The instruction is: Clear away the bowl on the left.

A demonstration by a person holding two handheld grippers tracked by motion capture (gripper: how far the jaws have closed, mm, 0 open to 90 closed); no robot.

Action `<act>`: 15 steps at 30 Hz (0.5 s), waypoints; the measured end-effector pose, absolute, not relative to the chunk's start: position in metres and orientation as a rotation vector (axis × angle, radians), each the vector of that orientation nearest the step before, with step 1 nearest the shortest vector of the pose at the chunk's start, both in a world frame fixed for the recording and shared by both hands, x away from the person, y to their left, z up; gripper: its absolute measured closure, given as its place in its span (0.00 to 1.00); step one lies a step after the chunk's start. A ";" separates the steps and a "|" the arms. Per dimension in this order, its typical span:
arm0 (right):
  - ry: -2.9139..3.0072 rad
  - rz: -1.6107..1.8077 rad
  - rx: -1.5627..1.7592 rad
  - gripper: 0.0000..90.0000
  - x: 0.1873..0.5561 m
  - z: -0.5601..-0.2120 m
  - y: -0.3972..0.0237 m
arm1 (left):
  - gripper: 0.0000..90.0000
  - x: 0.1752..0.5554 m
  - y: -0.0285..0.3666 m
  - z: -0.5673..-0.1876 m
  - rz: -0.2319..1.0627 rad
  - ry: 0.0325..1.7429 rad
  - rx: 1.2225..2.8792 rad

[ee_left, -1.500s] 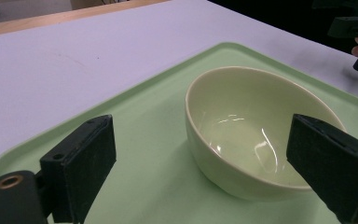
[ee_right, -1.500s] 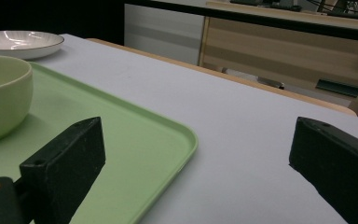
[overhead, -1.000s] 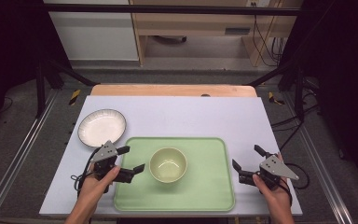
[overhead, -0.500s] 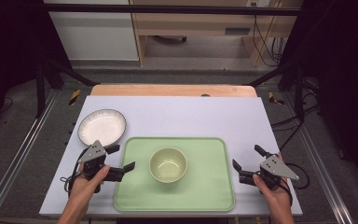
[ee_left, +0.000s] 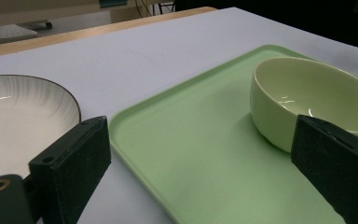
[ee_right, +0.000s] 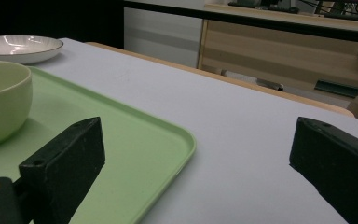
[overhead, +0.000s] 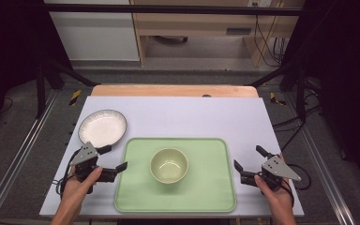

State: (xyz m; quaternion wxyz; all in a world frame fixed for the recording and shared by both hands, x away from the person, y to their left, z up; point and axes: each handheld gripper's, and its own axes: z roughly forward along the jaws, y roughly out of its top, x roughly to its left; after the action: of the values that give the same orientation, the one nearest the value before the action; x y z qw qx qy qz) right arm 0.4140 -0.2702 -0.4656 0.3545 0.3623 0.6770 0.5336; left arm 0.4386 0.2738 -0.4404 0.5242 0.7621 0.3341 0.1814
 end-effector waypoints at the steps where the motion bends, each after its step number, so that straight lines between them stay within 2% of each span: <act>1: 1.750 1.379 0.936 0.04 0.414 -0.466 -0.270 | 0.05 0.439 0.276 -0.441 0.436 0.800 1.824; 15: 1.750 1.378 0.937 0.04 0.414 -0.466 -0.270 | 0.06 0.439 0.297 -0.444 0.454 0.828 1.797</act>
State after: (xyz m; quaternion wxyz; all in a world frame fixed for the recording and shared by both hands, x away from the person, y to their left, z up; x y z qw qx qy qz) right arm 0.4140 -0.2702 -0.4656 0.3546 0.3625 0.6771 0.5333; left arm 0.4387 0.2975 -0.4443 0.5277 0.7518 0.3466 0.1901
